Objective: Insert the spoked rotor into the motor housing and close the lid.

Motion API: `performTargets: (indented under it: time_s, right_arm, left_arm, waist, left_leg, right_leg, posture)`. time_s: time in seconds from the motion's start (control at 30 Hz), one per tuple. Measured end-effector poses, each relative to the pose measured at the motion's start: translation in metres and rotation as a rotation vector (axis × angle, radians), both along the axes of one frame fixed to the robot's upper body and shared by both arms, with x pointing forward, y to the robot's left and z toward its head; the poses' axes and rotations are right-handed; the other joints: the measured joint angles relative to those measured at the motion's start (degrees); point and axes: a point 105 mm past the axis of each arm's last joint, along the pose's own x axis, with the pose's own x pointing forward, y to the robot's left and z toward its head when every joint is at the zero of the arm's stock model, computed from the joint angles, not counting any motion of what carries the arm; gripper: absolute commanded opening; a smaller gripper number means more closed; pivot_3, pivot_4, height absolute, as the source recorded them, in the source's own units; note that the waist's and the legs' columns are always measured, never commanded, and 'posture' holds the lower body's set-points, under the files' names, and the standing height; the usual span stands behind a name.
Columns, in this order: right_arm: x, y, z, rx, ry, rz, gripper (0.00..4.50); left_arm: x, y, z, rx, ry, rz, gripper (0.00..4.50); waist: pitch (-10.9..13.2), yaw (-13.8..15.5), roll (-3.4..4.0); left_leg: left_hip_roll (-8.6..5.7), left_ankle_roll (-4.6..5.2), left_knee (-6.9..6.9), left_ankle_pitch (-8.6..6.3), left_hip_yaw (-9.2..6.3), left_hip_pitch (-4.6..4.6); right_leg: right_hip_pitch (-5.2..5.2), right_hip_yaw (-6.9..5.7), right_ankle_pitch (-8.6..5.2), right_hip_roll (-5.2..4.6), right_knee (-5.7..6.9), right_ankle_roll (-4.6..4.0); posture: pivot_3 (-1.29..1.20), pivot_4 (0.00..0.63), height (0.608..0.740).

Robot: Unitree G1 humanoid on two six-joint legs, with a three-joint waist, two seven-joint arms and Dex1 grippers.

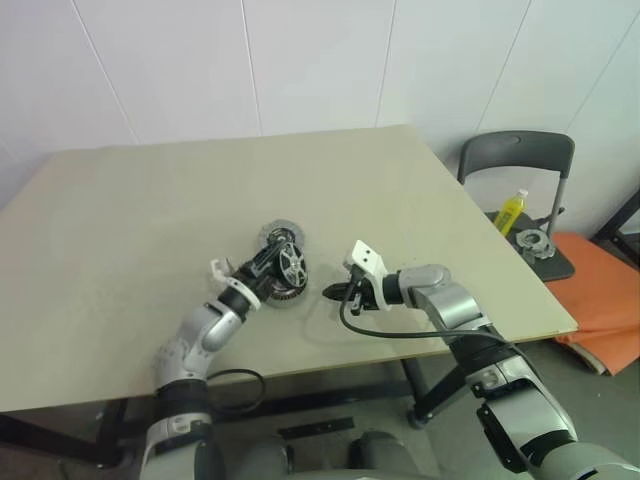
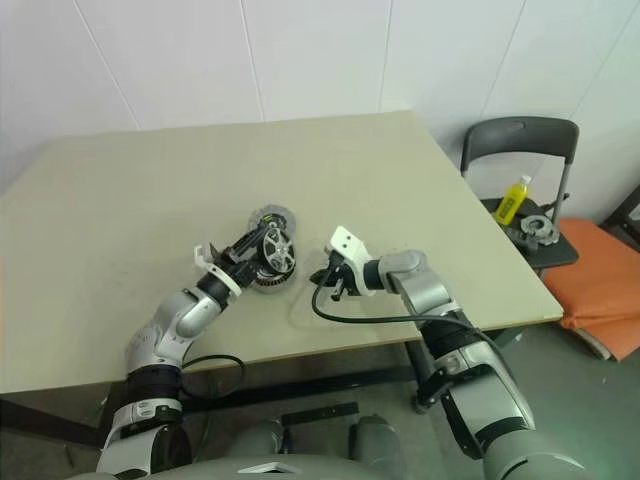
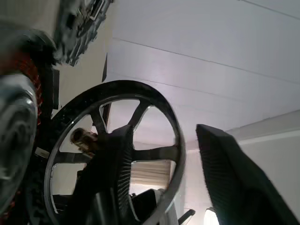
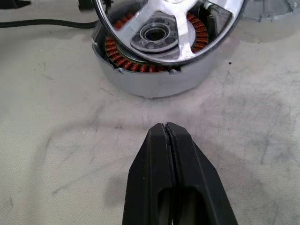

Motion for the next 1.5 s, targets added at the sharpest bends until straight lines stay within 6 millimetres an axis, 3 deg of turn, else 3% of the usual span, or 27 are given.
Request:
performTargets:
  time_s: [0.17,0.63,0.9,1.0,1.5]
  right_arm:
    - [0.0,0.001,0.0,0.002,-0.003,-0.001,0.0]
    - [0.001,0.001,-0.004,-0.003,0.003,-0.008,0.0]
    - [0.0,0.004,-0.007,0.002,0.014,-0.006,0.0]
    - [0.0,0.005,-0.007,0.005,0.013,-0.002,0.0]
    - [0.002,0.005,-0.009,-0.002,0.005,-0.011,0.0]
  left_arm:
    - [0.008,0.008,-0.009,0.061,0.039,0.008,2.39]
    - [0.013,0.022,-0.004,0.241,0.018,-0.088,2.39]
    - [0.028,0.032,0.031,0.376,-0.085,-0.142,2.39]
    - [0.028,0.029,0.036,0.402,-0.104,-0.174,2.39]
    - [0.016,0.022,0.02,0.449,-0.067,-0.295,2.39]
  waist:
    - [0.0,0.0,0.0]
    - [0.0,-0.1,0.0]
    - [0.0,-0.2,-0.01]
    - [0.0,-0.2,-0.01]
    - [0.0,-0.3,-0.01]
  left_leg:
    - [-0.01,0.0,0.02,0.0,0.0,-0.02]
    - [0.01,0.0,-0.08,0.0,-0.04,-0.13]
    - [0.0,0.0,-0.11,0.0,-0.04,-0.15]
    - [0.0,0.0,-0.13,0.0,-0.04,-0.15]
    - [0.0,-0.01,-0.13,0.0,-0.05,-0.15]
  right_leg:
    - [0.0,-0.01,0.0,-0.01,-0.01,0.0]
    - [-0.18,-0.01,0.01,0.01,0.04,0.02]
    - [-0.2,-0.01,0.01,0.01,0.03,0.02]
    - [-0.21,0.0,0.02,0.0,0.03,0.03]
    - [-0.23,0.0,0.02,-0.01,0.05,0.03]
  posture:
    - [0.0,0.0,0.74]
    - [0.0,0.0,0.74]
    - [0.0,0.0,0.74]
    - [0.0,0.0,0.74]
    - [0.0,0.0,0.74]
